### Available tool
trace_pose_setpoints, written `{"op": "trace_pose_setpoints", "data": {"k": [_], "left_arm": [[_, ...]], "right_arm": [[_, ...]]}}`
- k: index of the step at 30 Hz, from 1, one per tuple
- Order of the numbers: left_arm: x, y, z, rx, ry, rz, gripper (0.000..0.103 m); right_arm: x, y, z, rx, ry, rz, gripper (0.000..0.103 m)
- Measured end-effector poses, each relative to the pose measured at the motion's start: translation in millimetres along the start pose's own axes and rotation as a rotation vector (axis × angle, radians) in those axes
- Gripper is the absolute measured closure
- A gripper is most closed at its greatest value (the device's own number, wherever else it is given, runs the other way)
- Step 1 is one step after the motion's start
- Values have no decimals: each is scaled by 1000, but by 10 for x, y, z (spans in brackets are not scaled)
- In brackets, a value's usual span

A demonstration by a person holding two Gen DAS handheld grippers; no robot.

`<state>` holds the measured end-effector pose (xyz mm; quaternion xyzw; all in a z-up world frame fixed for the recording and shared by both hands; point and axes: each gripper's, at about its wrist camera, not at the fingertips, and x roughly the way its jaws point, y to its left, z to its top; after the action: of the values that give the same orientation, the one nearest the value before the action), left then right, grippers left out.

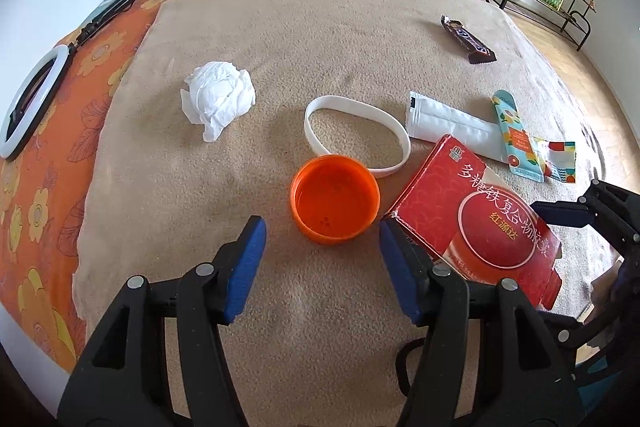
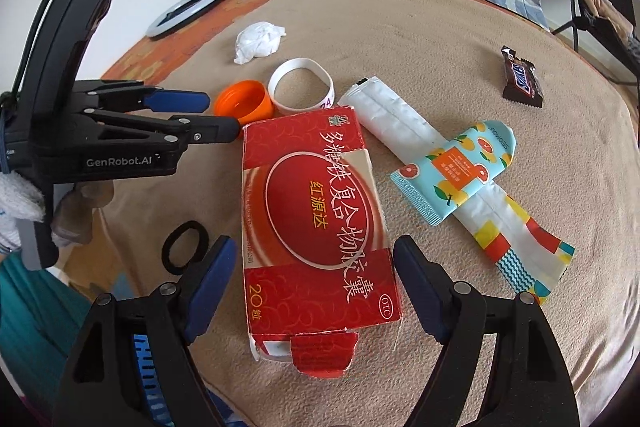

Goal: Collect trash
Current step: 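Move the left tool to the orange cap while the right tool approaches the red box, then grasp the orange cap with the left tool while the right tool grasps the red box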

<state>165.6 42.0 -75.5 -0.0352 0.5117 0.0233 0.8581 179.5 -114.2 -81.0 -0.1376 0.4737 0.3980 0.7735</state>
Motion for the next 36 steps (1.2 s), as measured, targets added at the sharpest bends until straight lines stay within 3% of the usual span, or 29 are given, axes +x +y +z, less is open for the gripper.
{"op": "trace_pose_setpoints", "data": {"k": [9,12,22,28,36], "left_arm": [[149,19,47,-3,9,16,43],[157,36,67,-14,6,10,56],[40,179,61,-46,-21,27,56],[-89,301,8,-67,-36,35,56],[-305,345,-75,-67,-70,37,56]], "right_arm": [[114,74,5,-39,26,-44,21],[139,66,41,-25,25,-52,21],[272,147,170,-25,39,-69,19],[366,265,223,-61,43,-132,18],[234,222,255,13,-7,-68,19]]}}
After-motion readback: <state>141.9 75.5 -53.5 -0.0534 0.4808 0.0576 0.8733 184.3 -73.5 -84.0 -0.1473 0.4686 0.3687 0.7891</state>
